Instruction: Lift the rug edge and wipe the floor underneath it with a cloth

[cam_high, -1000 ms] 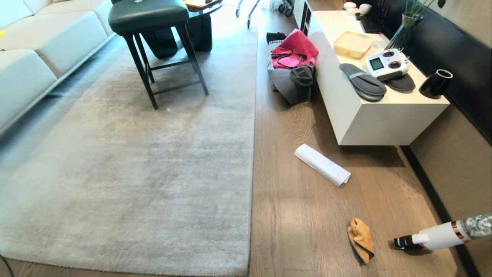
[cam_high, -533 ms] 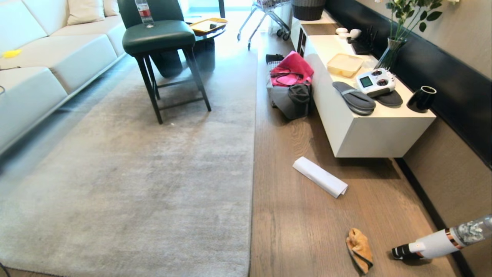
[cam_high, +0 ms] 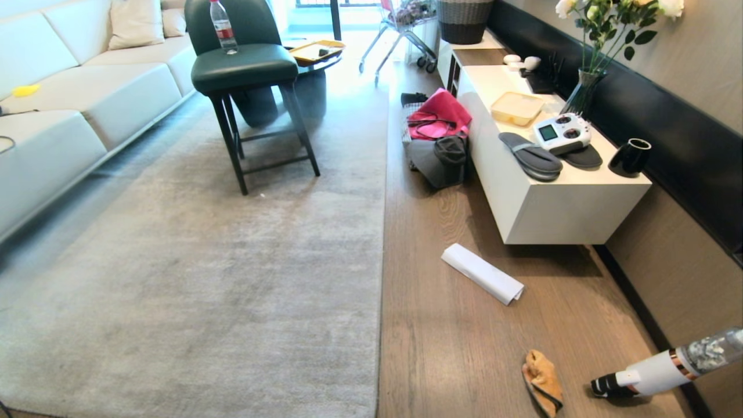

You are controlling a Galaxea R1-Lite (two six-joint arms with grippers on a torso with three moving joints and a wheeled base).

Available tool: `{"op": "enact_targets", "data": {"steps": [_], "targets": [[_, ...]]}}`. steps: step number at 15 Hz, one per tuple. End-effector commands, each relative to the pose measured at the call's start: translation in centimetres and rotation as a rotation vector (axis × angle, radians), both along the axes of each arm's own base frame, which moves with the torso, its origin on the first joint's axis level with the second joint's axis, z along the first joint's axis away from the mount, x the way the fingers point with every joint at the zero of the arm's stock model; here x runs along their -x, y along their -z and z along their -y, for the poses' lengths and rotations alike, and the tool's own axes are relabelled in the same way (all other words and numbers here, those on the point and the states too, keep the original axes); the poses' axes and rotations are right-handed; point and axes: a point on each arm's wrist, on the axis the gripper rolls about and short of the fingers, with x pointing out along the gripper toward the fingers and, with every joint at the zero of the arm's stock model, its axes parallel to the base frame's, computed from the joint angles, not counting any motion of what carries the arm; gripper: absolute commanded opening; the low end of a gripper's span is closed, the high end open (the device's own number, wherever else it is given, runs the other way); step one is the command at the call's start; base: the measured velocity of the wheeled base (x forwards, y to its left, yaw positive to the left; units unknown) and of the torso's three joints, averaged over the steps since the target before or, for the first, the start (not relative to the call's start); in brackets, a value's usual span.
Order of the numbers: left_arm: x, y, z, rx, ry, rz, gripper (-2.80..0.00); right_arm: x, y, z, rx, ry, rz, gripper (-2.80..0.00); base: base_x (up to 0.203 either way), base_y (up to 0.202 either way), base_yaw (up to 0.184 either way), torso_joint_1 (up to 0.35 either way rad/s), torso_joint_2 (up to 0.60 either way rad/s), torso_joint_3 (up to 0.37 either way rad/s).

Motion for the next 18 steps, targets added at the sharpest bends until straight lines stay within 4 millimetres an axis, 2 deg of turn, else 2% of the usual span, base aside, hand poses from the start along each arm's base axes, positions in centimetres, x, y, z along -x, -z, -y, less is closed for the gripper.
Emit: {"op": "enact_targets", "data": {"steps": [1,14,18], "targets": [[-0.01,0.00,0.00,0.000,-0.001,-0.001,-2.80,-0.01,-0.01,0.00,0.001,-0.001,-0.001,-2.80,0.000,0.000,0.000,0.000,0.00,0.000],[-0.01,0.00,0.00,0.000,-0.001,-0.001,-2.80,-0.01,-0.01,0.00,0.001,-0.001,-0.001,-2.80,0.000,0.000,0.000,0.000,0.00,0.000],[-0.01,0.00,0.00,0.002,-0.001,-0.001,-2.80,-0.01,-0.01,0.00,0.001,-0.001,-0.001,-2.80,0.000,0.000,0.000,0.001,0.01,0.129]]}}
